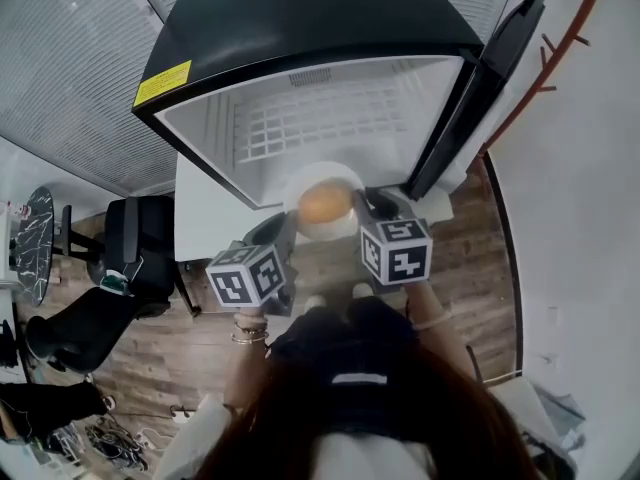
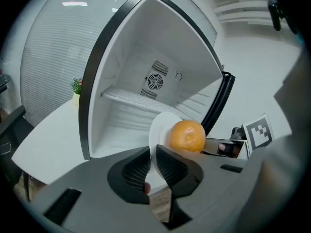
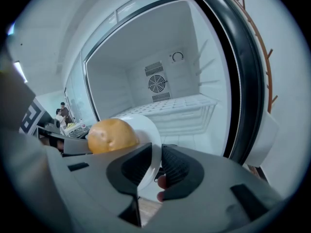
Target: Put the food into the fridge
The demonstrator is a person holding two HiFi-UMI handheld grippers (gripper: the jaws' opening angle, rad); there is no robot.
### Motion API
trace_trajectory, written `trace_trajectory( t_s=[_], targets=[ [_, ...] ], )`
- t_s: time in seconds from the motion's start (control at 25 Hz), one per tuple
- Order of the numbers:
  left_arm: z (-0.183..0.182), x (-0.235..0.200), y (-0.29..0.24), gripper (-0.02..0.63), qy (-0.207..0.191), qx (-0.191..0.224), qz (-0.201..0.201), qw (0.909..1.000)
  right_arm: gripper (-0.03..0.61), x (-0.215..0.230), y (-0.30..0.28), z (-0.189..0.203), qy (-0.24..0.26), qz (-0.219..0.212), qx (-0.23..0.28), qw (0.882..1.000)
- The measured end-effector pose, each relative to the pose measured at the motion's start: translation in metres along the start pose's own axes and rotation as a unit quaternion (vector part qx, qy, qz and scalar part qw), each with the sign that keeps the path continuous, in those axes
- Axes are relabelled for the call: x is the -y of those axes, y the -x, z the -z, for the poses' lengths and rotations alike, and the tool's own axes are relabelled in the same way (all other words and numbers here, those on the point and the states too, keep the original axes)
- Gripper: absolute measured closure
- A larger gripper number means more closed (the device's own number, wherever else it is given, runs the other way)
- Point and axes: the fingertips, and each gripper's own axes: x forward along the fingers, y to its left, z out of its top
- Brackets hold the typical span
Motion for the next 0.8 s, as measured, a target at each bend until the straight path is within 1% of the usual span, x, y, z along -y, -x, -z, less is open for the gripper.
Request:
trace_trajectory(
  t_s=[0.16, 0.44, 0.6, 0.8],
  targets=[
    [-0.002, 0.007, 0.001, 0.578, 0.008, 0.011, -0.017, 0.9998, 0.518, 0.005, 0.002, -0.003, 0.007, -0.018, 0.0, 1.0],
    [0.007, 0.022, 0.008, 0.578, 0.022, 0.023, -0.046, 0.9985, 0.518, 0.009, 0.01, 0.001, 0.018, -0.048, -0.004, 0.999],
    [0.012, 0.027, 0.012, 0.578, 0.029, 0.024, -0.055, 0.9977, 0.518, 0.01, 0.015, 0.001, 0.023, -0.055, -0.007, 0.998],
    [0.009, 0.028, 0.012, 0.578, 0.027, 0.025, -0.06, 0.9975, 0.518, 0.011, 0.014, -0.001, 0.021, -0.058, -0.007, 0.998]
  ],
)
